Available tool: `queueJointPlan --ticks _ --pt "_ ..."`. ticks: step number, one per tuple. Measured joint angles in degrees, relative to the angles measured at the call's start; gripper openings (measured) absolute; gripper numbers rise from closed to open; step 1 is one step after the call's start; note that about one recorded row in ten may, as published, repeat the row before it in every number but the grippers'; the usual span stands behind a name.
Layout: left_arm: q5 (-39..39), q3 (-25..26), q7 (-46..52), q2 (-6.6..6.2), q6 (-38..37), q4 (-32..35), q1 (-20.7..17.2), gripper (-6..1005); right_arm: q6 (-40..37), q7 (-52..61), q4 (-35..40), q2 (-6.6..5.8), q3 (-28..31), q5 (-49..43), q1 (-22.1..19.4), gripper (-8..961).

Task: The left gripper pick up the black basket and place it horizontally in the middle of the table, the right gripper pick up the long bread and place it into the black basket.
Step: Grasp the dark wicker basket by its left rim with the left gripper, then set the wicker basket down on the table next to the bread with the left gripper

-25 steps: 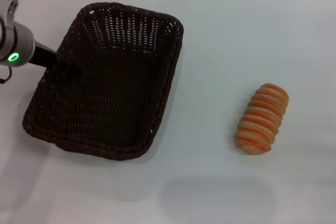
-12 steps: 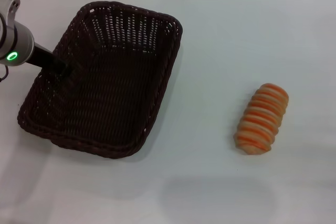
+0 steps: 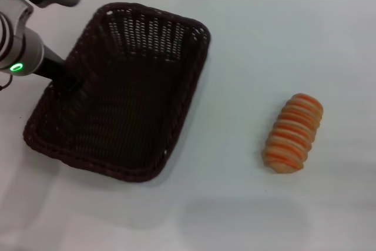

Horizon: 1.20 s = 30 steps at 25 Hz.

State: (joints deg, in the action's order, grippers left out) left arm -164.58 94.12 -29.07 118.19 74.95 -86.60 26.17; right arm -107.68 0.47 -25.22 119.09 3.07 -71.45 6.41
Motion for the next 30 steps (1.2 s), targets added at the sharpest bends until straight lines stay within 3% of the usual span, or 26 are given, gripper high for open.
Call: queueJointPlan --ticks 4,9,16,23,30 --pt "4.6 2.0 -8.1 -0.08 1.7 0.0 1.6 297 -0.2 0.0 -0.1 0.0 0.0 0.0 -0.1 812" --pt "12.1 9.1 -19.3 -0.19 7.3 1.6 6.6 296 -0.6 0.0 -0.1 0.05 -0.3 -0.1 -0.1 811" --pt "18.0 19.3 -34.0 -0.24 14.5 13.2 17.1 272 -1.9 0.0 -0.5 0.09 -0.8 -0.1 -0.5 811" --pt "20.0 21.9 -45.1 -0.83 19.9 24.4 26.3 229 -3.2 0.1 -0.9 0.04 -1.5 -0.2 -1.4 811" --pt "20.7 23.5 -52.1 -0.41 23.3 29.0 30.4 188 -3.6 0.1 -1.0 0.08 -2.2 -0.2 -1.8 810"
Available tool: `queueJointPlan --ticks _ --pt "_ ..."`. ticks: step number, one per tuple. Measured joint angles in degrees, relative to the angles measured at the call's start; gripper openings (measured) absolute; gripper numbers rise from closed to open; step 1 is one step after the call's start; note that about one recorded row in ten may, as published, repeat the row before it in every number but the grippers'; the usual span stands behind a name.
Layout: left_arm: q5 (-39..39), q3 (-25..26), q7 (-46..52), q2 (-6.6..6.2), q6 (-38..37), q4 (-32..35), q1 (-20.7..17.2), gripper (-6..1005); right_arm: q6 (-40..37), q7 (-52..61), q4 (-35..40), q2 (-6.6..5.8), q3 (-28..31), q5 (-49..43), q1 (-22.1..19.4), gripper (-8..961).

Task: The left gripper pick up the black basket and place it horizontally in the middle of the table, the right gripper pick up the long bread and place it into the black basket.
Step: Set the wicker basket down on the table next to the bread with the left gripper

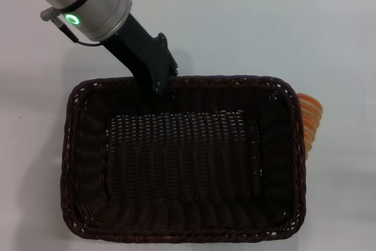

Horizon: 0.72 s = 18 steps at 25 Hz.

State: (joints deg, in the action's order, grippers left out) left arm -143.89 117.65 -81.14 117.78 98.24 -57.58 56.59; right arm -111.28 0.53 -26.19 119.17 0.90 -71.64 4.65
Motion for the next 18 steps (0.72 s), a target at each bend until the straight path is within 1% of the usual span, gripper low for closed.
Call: queueJointPlan --ticks 5,8,9,10,11,13,14,15,18 --pt "0.3 -1.0 0.1 0.41 -2.6 0.8 0.0 185 -0.2 0.0 0.0 0.08 0.0 0.1 -0.3 810" --pt "0.3 -1.0 0.1 0.41 -2.6 0.8 0.0 183 -0.2 0.0 0.0 0.0 0.0 0.1 -0.3 810" --pt "1.4 -4.4 0.6 0.7 -5.3 -0.3 -1.7 182 -0.2 0.0 0.0 0.0 0.0 0.1 -0.3 810" --pt "1.4 -4.4 0.6 0.7 -5.3 -0.3 -1.7 182 -0.2 0.0 0.0 -0.02 0.0 0.1 -0.3 810" --pt "3.1 -7.3 0.8 0.65 -6.8 -1.9 -3.3 181 -0.2 -0.1 0.0 -0.02 0.0 0.1 -0.2 810" --pt "3.1 -7.3 0.8 0.65 -6.8 -1.9 -3.3 217 -0.2 -0.1 0.0 -0.03 0.0 0.1 -0.2 810" --pt "4.0 -9.5 1.2 0.58 -8.4 -3.3 -4.6 236 -0.2 -0.1 0.0 -0.03 0.0 0.1 -0.1 810" --pt "4.1 -10.2 1.7 0.59 -10.0 -6.2 -5.6 254 -0.2 -0.1 0.0 -0.04 0.0 0.1 -0.1 810" --pt "4.5 -10.2 1.7 0.62 -10.6 -9.0 -6.5 329 -0.2 -0.1 0.0 -0.06 0.0 0.1 0.0 809"
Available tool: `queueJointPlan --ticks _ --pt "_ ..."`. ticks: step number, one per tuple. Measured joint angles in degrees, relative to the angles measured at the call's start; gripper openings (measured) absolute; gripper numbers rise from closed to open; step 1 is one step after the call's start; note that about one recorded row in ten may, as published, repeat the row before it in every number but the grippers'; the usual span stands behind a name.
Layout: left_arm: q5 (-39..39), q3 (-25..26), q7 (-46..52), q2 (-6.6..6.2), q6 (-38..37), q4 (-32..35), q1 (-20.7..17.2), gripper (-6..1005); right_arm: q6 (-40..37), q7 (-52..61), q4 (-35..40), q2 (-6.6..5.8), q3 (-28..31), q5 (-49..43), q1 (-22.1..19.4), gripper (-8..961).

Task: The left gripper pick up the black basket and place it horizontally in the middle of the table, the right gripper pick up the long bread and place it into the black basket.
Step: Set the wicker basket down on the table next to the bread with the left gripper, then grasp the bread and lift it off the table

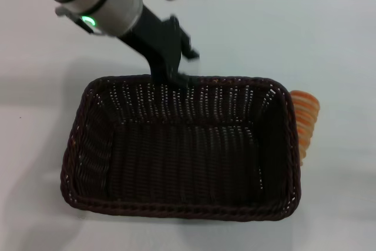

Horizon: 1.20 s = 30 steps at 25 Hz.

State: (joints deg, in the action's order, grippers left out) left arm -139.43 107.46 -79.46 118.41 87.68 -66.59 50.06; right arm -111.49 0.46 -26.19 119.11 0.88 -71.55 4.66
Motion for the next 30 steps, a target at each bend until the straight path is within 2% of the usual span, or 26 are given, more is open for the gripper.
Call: queueJointPlan --ticks 3,5,6,8,9,11,13,15,17,18,20,21,22,23,24,28,30 --pt "0.9 -0.6 0.1 0.13 -3.6 -6.6 -2.9 415 0.0 -0.1 0.0 -0.02 0.0 0.0 0.2 809" --pt "2.6 -3.5 0.6 0.17 -12.4 -14.7 -8.3 473 0.0 -0.1 0.0 -0.02 0.0 0.0 0.3 809" --pt "3.0 -4.6 0.6 0.17 -15.2 -16.5 -9.9 501 0.0 -0.2 0.0 -0.02 0.0 0.0 0.4 809" --pt "4.2 -9.5 0.3 0.03 -26.8 -23.5 -16.3 565 -0.1 -0.3 0.0 -0.02 -0.1 0.0 0.4 809" --pt "4.7 -14.0 -0.5 -0.1 -38.6 -27.8 -21.6 600 0.0 -0.3 0.0 -0.02 -0.2 0.0 0.4 809" --pt "4.8 -18.1 -1.4 -0.18 -49.8 -30.4 -26.1 669 0.0 -0.4 0.0 0.02 -0.3 0.0 0.4 809" --pt "4.4 -25.5 -2.8 -0.13 -70.6 -30.7 -33.0 739 0.1 -0.4 0.0 0.09 -0.6 0.0 0.4 809" --pt "3.7 -31.7 -3.0 -0.21 -86.6 -27.8 -36.8 763 0.4 -0.4 0.0 0.13 -1.3 0.0 0.5 809" --pt "0.5 -37.3 -1.1 -0.28 -105.7 -20.5 -38.7 787 0.5 -0.5 0.0 0.15 -1.9 0.0 0.5 809" --pt "-2.1 -38.9 1.4 -0.21 -116.3 -16.1 -39.2 799 0.6 -0.5 0.1 0.17 -2.2 0.0 0.5 809" --pt "-5.8 -39.8 8.9 0.04 -132.5 -9.3 -39.9 799 0.8 -0.5 0.1 0.22 -2.9 0.0 0.5 808" --pt "-5.8 -39.8 8.9 0.04 -132.5 -9.3 -39.9 799 1.1 -0.6 0.1 0.23 -3.2 0.0 0.6 808" --pt "-6.6 -39.8 13.1 0.05 -138.2 -6.3 -40.3 799 1.4 -0.6 0.2 0.24 -3.3 0.0 0.6 808" --pt "-7.1 -39.7 23.6 0.02 -147.2 -0.9 -40.6 799 1.7 -0.6 0.2 0.24 -3.5 0.0 0.6 808" --pt "-7.2 -38.5 35.7 -0.12 -153.2 4.9 -40.9 799 2.2 -0.6 0.3 0.24 -3.8 0.0 0.6 808" --pt "-7.5 -32.9 61.6 -0.27 -157.6 18.1 -40.7 799 3.6 -0.6 0.4 0.24 -5.1 0.0 0.9 808" --pt "-7.6 -30.7 68.9 -0.28 -158.3 24.2 -39.9 799 4.2 -0.6 0.4 0.23 -6.9 0.0 1.2 808"
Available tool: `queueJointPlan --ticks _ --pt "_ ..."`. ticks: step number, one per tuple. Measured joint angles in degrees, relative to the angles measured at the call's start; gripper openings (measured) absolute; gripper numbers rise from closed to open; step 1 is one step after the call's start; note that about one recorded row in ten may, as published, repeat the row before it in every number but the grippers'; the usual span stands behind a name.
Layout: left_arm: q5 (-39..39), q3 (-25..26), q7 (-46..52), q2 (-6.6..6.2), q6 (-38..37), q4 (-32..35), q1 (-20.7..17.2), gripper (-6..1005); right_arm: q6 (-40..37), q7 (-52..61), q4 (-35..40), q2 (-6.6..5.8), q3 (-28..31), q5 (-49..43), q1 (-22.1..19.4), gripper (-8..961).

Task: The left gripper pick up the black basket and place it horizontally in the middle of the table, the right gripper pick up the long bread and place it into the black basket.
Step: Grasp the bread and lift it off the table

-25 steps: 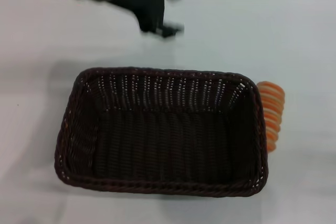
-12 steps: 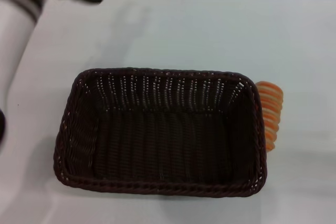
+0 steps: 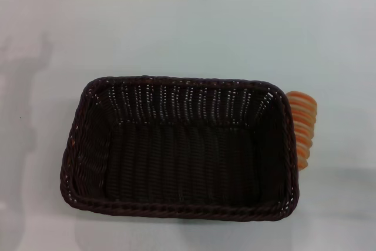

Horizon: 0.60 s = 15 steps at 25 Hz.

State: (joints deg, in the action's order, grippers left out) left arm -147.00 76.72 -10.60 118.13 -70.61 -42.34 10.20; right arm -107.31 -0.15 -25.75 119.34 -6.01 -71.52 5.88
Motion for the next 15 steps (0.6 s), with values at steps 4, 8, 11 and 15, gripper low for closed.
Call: queueJointPlan --ticks 4,8,11,15 --pt "-0.2 3.4 6.0 -0.11 -1.4 12.2 1.9 799 0.4 0.0 -0.1 -0.02 -1.5 0.0 0.1 808" --pt "-0.2 4.5 6.1 -0.03 -2.5 17.1 2.5 799 2.6 0.0 -0.3 0.07 -4.4 0.0 1.5 808" --pt "-0.2 4.6 5.7 0.06 -3.7 19.5 2.7 799 6.9 0.0 -0.4 0.1 -6.5 0.0 3.5 807" --pt "-0.2 4.7 5.4 0.13 -4.2 20.5 3.0 799 14.3 0.0 -0.4 0.12 -9.9 -0.1 7.5 807"
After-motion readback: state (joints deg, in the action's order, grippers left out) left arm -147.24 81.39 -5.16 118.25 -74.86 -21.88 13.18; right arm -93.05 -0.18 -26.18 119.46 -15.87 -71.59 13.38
